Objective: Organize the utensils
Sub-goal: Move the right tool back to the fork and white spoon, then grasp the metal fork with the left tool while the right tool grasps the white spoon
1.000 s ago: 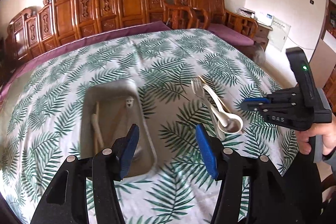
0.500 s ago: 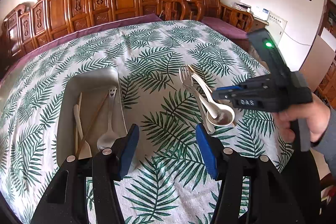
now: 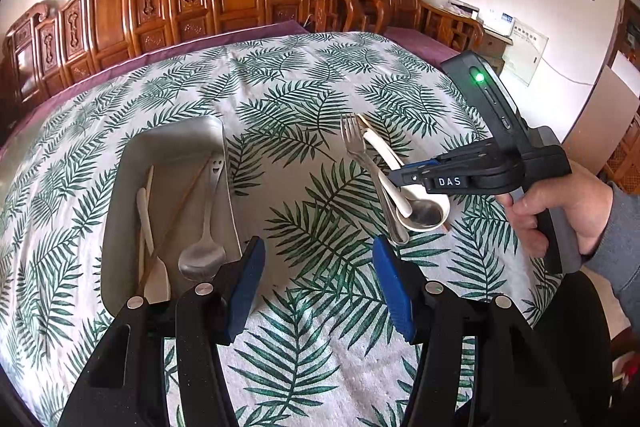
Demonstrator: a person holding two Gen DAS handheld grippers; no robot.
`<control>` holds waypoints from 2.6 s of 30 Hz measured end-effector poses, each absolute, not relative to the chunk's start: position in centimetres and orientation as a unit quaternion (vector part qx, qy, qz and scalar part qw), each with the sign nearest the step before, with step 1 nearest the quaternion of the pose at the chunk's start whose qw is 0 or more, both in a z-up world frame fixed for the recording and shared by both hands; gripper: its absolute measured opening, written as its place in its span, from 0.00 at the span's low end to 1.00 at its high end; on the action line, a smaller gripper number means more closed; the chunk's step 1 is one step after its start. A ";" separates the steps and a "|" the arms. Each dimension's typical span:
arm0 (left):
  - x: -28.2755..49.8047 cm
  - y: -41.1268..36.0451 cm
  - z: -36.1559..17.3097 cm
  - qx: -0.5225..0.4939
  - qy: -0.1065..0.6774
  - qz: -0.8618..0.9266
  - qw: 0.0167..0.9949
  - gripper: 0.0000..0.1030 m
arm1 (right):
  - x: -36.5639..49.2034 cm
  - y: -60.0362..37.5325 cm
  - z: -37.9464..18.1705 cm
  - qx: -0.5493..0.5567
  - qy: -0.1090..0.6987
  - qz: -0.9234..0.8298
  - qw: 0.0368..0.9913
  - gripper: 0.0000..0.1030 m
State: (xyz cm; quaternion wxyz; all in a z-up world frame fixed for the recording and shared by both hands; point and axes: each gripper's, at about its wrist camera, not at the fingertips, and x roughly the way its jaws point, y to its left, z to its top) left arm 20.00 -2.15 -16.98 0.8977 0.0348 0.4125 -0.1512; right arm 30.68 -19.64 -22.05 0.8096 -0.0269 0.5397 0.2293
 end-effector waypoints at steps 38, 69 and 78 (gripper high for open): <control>29.6 -10.1 -22.1 0.044 0.476 -0.162 0.863 0.40 | 24.7 -28.3 -18.0 -0.027 0.490 0.191 0.850 0.04; 34.3 -11.3 -24.3 0.040 0.512 -0.134 0.847 0.14 | 25.0 -29.1 -18.1 -0.020 0.494 0.185 0.849 0.04; 33.4 -10.9 -23.8 0.045 0.507 -0.134 0.851 0.06 | 25.0 -28.9 -18.4 -0.025 0.496 0.184 0.848 0.04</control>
